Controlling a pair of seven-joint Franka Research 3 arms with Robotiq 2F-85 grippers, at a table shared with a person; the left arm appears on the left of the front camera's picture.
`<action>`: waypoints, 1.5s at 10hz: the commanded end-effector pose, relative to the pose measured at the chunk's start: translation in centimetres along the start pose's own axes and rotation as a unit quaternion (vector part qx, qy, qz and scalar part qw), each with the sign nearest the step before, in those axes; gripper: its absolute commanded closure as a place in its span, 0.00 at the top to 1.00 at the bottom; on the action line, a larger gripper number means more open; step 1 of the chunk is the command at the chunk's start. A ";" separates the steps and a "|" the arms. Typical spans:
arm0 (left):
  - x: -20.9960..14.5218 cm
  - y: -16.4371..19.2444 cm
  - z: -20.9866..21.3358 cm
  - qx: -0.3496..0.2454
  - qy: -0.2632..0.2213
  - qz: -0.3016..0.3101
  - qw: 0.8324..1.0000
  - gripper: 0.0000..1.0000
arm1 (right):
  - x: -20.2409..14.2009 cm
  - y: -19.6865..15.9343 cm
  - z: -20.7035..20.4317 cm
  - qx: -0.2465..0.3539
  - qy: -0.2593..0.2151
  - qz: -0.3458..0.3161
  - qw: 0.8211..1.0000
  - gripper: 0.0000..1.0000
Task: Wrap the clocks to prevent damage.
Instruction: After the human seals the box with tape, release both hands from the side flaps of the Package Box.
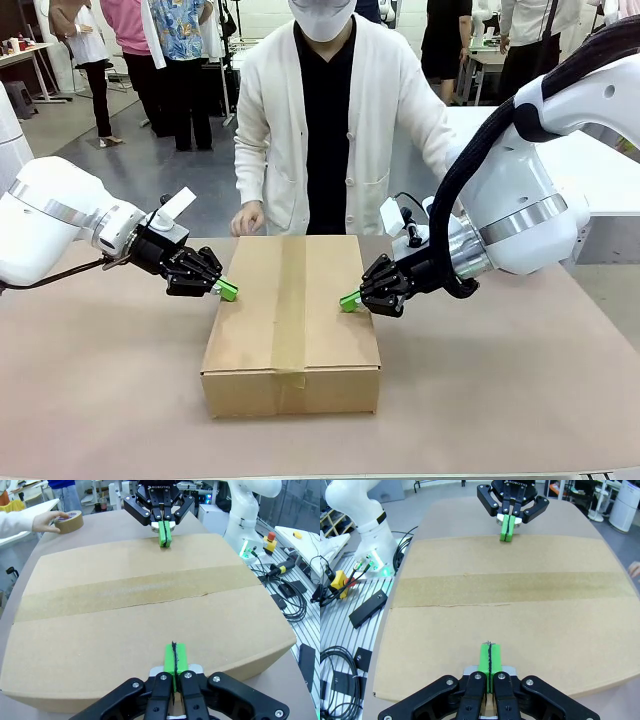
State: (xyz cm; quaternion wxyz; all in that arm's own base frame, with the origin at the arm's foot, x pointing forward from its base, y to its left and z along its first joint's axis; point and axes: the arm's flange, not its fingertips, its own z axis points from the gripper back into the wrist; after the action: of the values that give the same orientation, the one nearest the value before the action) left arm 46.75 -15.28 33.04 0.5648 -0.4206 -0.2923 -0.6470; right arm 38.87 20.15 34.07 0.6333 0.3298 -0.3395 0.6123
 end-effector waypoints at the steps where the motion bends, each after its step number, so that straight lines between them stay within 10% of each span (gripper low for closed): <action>1: -0.4 0.0 -0.3 0.005 -0.001 -0.001 1.000 0.00 | -0.3 0.0 -0.3 0.001 0.004 -0.003 1.000 0.01; 5: 4.1 -0.7 2.9 -0.034 0.028 -0.018 0.999 0.00 | 3.2 0.1 2.4 0.027 0.033 -0.004 0.999 0.01; 10: 12.5 -4.4 14.7 -0.018 0.179 0.053 0.982 0.00 | 13.6 4.9 17.6 -0.076 0.131 -0.070 0.986 0.01; 15: 12.2 -7.1 19.9 0.051 0.226 0.102 0.967 0.00 | 10.7 6.6 22.7 -0.120 0.194 -0.156 0.961 0.01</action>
State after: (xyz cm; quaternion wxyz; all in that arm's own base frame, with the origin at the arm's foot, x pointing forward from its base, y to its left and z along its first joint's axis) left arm 44.48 -2.89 54.34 0.6937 -0.2745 -0.1489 -0.6491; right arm 31.69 7.09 56.28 0.8101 0.1569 -0.2403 0.5113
